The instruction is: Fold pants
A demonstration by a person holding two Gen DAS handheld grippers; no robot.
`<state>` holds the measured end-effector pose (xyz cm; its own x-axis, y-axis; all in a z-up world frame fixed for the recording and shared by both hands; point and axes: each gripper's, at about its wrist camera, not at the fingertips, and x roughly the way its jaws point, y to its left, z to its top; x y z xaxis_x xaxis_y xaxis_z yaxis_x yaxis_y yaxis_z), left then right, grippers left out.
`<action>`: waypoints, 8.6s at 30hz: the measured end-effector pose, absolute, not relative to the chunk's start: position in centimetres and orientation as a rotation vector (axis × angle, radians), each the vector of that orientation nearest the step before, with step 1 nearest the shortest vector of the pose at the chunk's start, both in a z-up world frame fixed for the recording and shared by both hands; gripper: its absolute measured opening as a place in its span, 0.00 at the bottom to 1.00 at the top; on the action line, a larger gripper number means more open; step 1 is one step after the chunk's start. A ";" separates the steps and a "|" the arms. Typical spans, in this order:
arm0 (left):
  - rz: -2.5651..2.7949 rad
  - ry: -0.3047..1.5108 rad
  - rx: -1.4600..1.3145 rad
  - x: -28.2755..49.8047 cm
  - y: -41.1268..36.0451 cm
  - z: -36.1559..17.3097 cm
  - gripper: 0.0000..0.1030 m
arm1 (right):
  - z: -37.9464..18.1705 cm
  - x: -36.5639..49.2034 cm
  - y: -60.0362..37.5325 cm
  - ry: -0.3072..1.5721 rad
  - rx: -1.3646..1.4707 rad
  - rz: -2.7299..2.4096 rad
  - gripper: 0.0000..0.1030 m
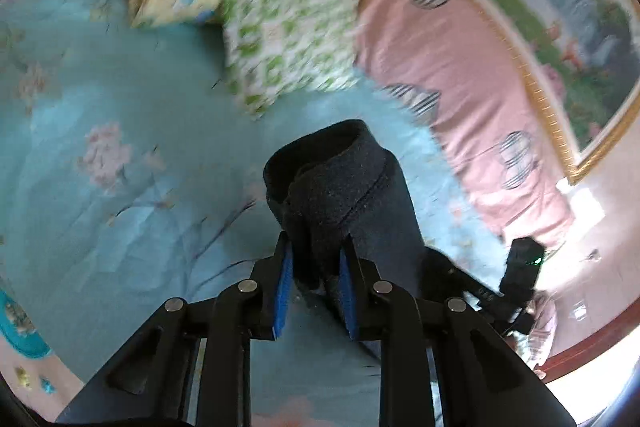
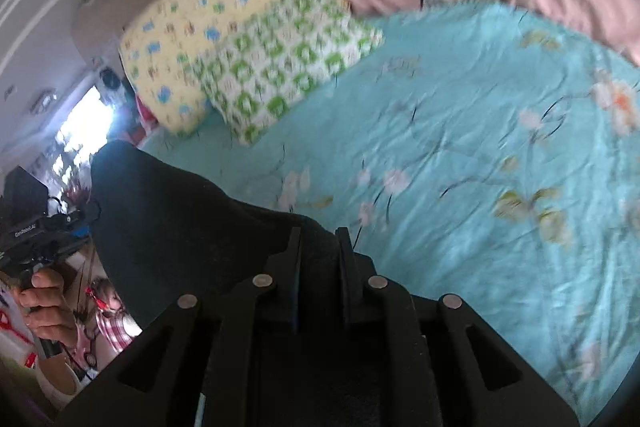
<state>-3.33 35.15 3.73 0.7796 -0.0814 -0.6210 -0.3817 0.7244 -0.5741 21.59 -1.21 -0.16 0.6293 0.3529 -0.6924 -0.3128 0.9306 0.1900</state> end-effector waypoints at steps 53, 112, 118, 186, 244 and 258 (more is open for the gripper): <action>-0.439 0.965 -0.232 9.9 3.7 4.2 0.44 | -0.1 -9.2 -17.2 0.505 0.486 -0.278 0.49; -1.091 1.187 0.176 21.0 -24.6 1.9 0.10 | -0.8 -14.5 -25.9 0.217 0.771 -0.275 0.11; -1.100 1.100 0.075 20.0 -20.2 5.5 0.10 | 1.6 -13.5 -23.8 0.171 0.721 -0.122 0.11; -0.212 0.776 -0.668 4.5 19.0 -0.9 0.62 | -0.5 3.6 -6.8 0.610 0.338 0.292 0.53; 0.313 0.787 -0.885 1.5 35.8 -5.8 0.69 | -6.8 34.9 13.0 1.186 -0.057 0.762 0.53; 0.288 0.784 -0.853 2.4 35.4 -4.1 0.34 | -5.4 33.1 12.8 1.140 -0.049 0.786 0.10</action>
